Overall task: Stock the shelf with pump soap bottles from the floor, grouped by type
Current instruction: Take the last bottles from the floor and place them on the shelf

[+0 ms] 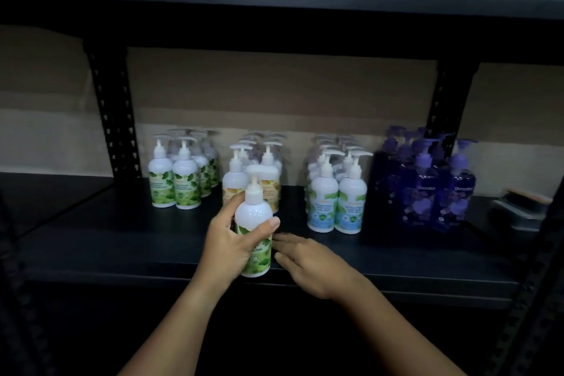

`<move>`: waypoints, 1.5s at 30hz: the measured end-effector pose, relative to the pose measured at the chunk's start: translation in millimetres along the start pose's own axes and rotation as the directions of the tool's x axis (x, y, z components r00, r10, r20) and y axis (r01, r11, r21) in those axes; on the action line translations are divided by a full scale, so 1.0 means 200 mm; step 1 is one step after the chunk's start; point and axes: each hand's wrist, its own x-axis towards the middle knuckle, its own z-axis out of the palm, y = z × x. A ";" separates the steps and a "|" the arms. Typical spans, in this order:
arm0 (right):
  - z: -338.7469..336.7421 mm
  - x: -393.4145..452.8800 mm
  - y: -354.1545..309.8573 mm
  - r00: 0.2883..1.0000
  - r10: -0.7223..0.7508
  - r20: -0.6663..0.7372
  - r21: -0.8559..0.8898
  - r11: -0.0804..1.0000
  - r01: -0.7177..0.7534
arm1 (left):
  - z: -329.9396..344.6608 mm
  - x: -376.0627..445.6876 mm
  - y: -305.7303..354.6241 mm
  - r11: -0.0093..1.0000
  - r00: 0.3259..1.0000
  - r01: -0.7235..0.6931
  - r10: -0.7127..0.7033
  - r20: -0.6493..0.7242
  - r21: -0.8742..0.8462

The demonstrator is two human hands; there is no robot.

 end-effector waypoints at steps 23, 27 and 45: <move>0.22 0.57 -0.42 0.983 -0.145 0.109 0.003 0.989 0.146 | -0.82 0.21 -0.13 0.949 0.989 0.054 -0.007 -0.150 0.312; 0.27 0.68 -0.47 0.982 -0.149 0.118 0.000 0.989 0.150 | -0.91 0.29 -0.16 0.936 0.987 0.091 -0.040 -0.155 0.340; 0.38 0.97 -0.47 0.995 -0.095 0.033 0.109 0.990 0.091 | -1.07 0.50 -0.28 0.839 0.941 0.281 -0.145 -0.307 0.465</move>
